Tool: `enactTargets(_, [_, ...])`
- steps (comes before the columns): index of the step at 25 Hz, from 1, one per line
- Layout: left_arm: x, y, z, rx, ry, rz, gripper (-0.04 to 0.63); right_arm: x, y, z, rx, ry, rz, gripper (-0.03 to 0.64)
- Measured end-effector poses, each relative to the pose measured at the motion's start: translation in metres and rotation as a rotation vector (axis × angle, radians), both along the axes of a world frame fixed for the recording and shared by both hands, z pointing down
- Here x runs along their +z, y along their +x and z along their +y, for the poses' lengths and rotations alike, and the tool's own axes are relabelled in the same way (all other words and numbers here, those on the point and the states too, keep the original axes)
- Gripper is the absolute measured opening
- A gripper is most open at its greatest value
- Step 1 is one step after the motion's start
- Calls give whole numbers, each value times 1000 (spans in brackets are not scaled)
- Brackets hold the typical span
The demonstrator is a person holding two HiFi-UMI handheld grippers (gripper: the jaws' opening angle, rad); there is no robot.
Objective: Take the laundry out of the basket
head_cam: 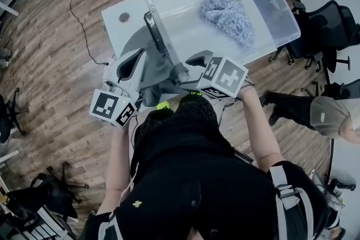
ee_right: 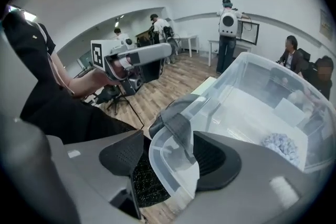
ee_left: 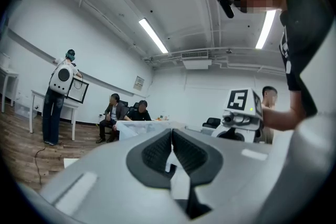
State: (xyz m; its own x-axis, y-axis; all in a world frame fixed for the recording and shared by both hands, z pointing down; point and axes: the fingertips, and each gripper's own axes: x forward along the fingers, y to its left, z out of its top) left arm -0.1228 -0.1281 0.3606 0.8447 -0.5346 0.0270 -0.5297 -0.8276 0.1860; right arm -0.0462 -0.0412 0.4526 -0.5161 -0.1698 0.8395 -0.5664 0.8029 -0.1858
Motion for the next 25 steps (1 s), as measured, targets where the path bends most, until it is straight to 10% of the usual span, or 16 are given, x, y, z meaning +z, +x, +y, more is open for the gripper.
enactTargets(6, [-3,0,2,-11,-6,6,11,2,3,-1,-131,-42,56,308])
enactTargets(16, [6,1,-5,-48,-47,5,11,14,-5,-1,-290,-330,-180,305])
enactTargets(25, [0,11,-8,-55,-38,7,11,1,0,10,-201,-252,-116,176])
